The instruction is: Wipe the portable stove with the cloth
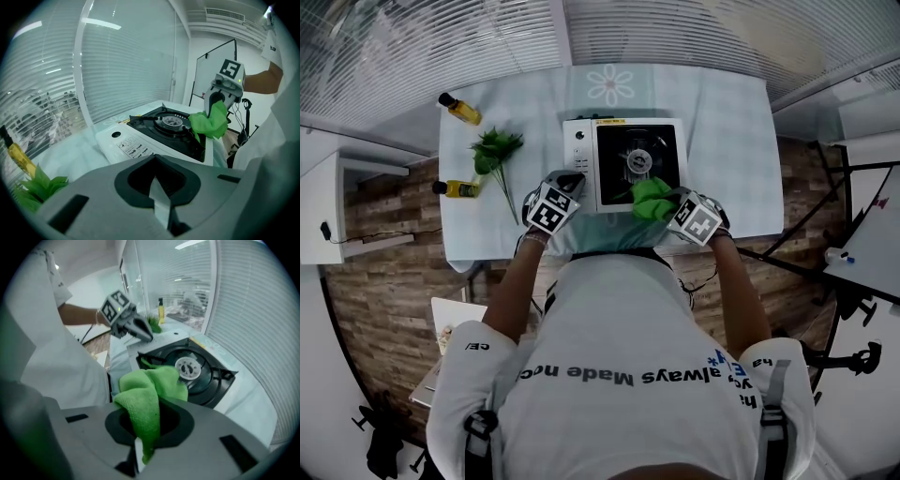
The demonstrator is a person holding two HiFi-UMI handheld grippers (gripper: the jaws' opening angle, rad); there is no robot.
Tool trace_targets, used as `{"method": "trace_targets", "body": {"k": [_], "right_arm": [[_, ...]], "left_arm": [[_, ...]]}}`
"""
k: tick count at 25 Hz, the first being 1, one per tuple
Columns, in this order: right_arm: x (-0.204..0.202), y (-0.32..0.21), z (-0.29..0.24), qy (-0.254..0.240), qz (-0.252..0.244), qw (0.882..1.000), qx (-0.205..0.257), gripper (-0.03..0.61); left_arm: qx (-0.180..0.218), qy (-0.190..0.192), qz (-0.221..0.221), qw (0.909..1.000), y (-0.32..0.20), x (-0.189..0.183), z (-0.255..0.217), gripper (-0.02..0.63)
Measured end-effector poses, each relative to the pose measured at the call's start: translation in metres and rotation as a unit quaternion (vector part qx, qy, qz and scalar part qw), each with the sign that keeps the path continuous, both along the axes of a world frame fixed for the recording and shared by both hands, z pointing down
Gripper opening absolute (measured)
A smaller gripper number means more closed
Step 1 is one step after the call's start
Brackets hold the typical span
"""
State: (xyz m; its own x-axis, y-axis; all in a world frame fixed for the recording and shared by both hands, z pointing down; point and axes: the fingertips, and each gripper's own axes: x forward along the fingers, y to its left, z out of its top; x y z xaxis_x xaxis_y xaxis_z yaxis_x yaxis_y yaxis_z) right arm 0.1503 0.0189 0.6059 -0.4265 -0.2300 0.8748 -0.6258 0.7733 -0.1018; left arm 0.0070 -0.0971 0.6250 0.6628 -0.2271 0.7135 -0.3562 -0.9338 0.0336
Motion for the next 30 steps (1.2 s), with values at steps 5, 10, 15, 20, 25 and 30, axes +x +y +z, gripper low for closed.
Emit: {"method": "trace_targets", "body": {"k": [5, 10, 15, 20, 25, 30], "right_arm": [[0.021, -0.037, -0.070, -0.037, 0.097, 0.989, 0.109, 0.023], [0.061, -0.032, -0.045, 0.033, 0.144, 0.983, 0.111, 0.023], [0.074, -0.029, -0.001, 0.067, 0.178, 0.976, 0.104, 0.023], [0.080, -0.042, 0.010, 0.084, 0.190, 0.974, 0.091, 0.023], [0.080, -0.054, 0.015, 0.090, 0.185, 0.975, 0.089, 0.023], [0.085, -0.073, 0.017, 0.105, 0.199, 0.969, 0.101, 0.023]], "left_arm": [[-0.001, -0.003, 0.003, 1.0000, -0.001, 0.001, -0.002, 0.012], [0.002, -0.004, 0.008, 1.0000, 0.000, 0.001, -0.003, 0.012], [-0.005, -0.003, 0.016, 0.9999, 0.001, 0.002, -0.003, 0.012], [-0.009, -0.002, 0.022, 0.9997, 0.001, 0.002, -0.003, 0.012], [-0.009, -0.001, 0.022, 0.9997, 0.000, 0.002, -0.003, 0.012], [-0.016, 0.001, 0.027, 0.9995, 0.000, 0.002, -0.001, 0.012]]}}
